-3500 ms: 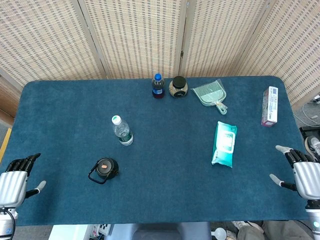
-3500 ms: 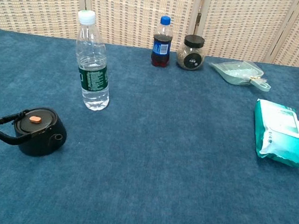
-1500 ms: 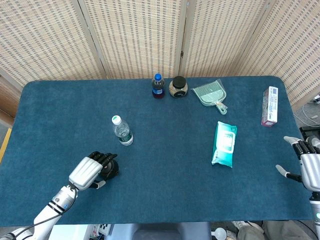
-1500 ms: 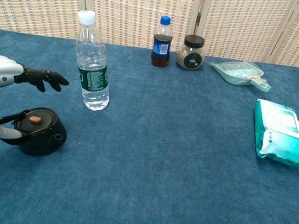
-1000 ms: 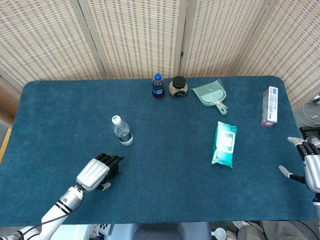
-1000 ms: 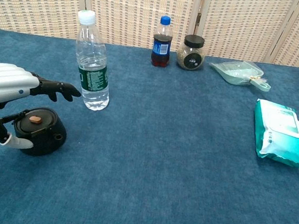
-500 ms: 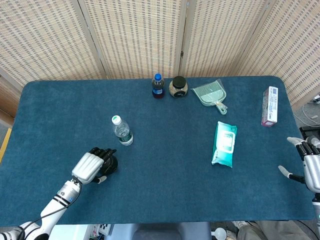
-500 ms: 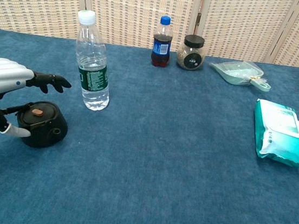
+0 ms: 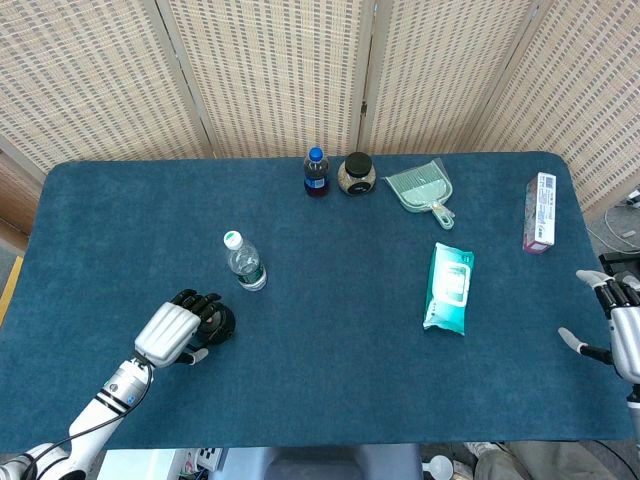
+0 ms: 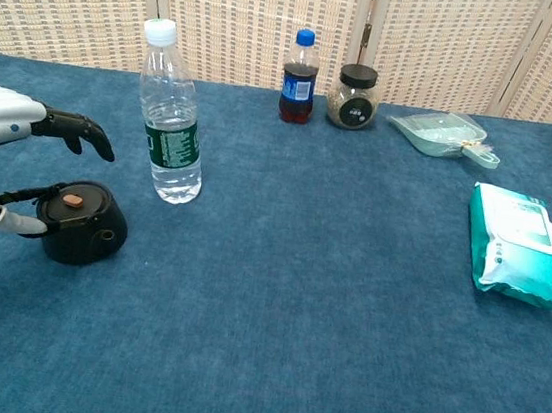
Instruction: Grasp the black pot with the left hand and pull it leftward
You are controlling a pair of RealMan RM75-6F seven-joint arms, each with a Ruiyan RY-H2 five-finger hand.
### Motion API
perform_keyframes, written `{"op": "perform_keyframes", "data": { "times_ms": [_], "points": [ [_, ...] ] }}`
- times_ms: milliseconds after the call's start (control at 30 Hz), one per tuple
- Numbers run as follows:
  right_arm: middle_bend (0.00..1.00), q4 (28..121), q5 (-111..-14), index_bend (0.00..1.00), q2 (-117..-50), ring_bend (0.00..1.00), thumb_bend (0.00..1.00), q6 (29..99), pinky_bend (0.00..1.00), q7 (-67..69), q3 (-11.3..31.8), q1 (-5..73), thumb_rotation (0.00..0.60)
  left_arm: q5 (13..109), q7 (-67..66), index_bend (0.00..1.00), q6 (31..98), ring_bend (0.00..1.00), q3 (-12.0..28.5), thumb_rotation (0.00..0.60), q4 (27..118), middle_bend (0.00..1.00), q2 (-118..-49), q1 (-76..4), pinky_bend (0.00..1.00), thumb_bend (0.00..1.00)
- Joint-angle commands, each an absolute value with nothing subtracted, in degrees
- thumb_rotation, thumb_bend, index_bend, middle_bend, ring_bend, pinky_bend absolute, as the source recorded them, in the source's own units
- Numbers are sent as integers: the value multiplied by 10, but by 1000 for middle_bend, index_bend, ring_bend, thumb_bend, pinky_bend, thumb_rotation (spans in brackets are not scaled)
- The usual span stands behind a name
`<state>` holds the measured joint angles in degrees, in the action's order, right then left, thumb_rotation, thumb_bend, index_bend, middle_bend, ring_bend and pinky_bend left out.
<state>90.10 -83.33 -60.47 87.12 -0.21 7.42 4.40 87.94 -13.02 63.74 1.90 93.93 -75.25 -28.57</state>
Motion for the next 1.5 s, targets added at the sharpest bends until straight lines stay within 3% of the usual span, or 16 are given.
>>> {"op": "perform_keyframes", "data": {
  "times_ms": [33,267,500,633,1500],
  "points": [
    [253,908,-837,225,-599,264,147,872,359,-5,77,47,600,916,-101,280,655,246,2,600,940,217,-739,-283,136,167],
    [253,919,-838,225,-589,264,147,880,335,-13,80,46,600,940,-77,311,658,250,-15,600,926,254,-723,-283,97,156],
    [253,931,-834,225,-582,250,147,880,181,-19,83,47,600,943,-71,316,665,255,-23,600,910,272,-727,-276,3,155],
    [253,937,-834,225,-581,243,147,885,101,-23,85,45,600,948,-74,328,668,259,-28,600,892,283,-733,-273,0,155],
    [253,950,-829,225,-579,239,147,889,92,-33,80,39,600,956,-47,404,678,329,-41,600,829,377,-766,-263,0,156]
  ]
}}
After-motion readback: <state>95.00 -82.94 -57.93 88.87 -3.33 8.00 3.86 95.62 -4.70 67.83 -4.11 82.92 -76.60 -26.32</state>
